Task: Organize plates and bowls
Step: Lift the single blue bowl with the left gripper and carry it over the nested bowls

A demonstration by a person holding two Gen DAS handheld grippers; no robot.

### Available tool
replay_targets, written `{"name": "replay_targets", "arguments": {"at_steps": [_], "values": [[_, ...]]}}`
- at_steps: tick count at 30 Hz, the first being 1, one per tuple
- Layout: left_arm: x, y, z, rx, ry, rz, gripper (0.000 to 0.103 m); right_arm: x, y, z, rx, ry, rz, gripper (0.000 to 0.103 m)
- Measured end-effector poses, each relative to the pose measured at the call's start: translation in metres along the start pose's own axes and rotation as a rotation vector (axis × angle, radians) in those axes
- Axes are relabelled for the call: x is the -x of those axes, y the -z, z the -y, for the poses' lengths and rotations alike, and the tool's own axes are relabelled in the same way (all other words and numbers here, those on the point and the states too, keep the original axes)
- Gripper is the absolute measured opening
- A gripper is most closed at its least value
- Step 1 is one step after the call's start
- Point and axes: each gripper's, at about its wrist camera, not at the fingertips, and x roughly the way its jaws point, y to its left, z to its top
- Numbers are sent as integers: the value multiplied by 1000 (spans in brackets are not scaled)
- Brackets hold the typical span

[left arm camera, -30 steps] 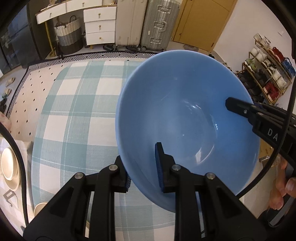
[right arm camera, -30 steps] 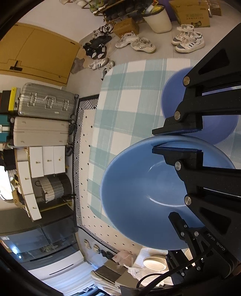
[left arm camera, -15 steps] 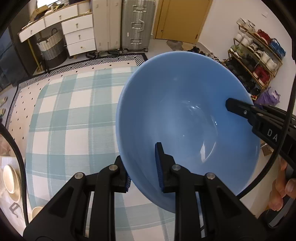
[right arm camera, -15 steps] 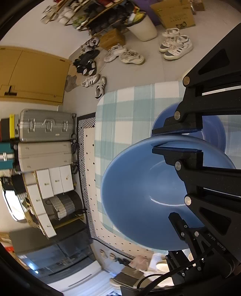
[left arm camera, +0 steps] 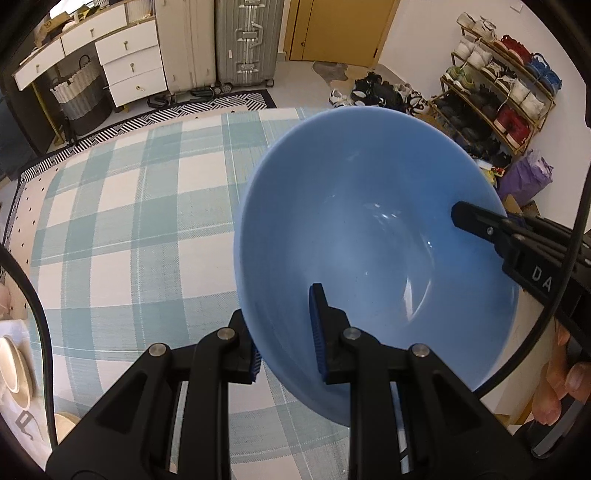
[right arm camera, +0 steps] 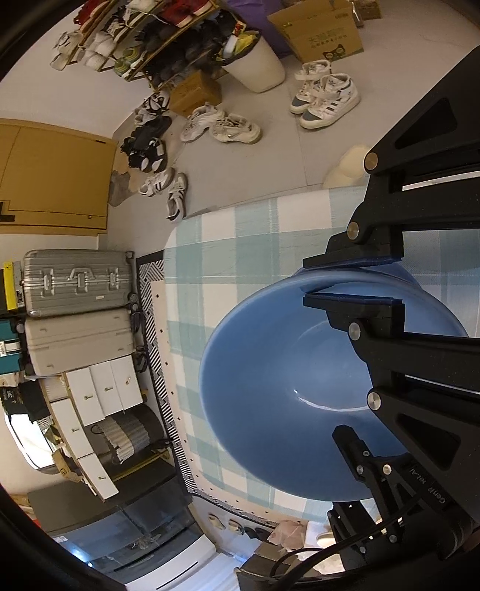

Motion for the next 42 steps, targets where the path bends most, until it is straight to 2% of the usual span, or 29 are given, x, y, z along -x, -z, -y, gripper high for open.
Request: {"name": "replay_targets", "arguments": {"at_steps": [9, 20, 30, 42], "values": [[-43, 6, -2, -16, -6, -51, 19, -46, 10, 12, -16, -3, -55, 12], [-77, 11, -2, -38, -5, -82, 19, -75, 20, 23, -32, 13, -86, 13], [-83, 11, -2, -68, -19, -75, 19, -88, 27, 29, -42, -8, -95, 13], [-78, 10, -11, -37, 7, -94, 19, -81, 28, 38, -75, -47, -79, 13]]}}
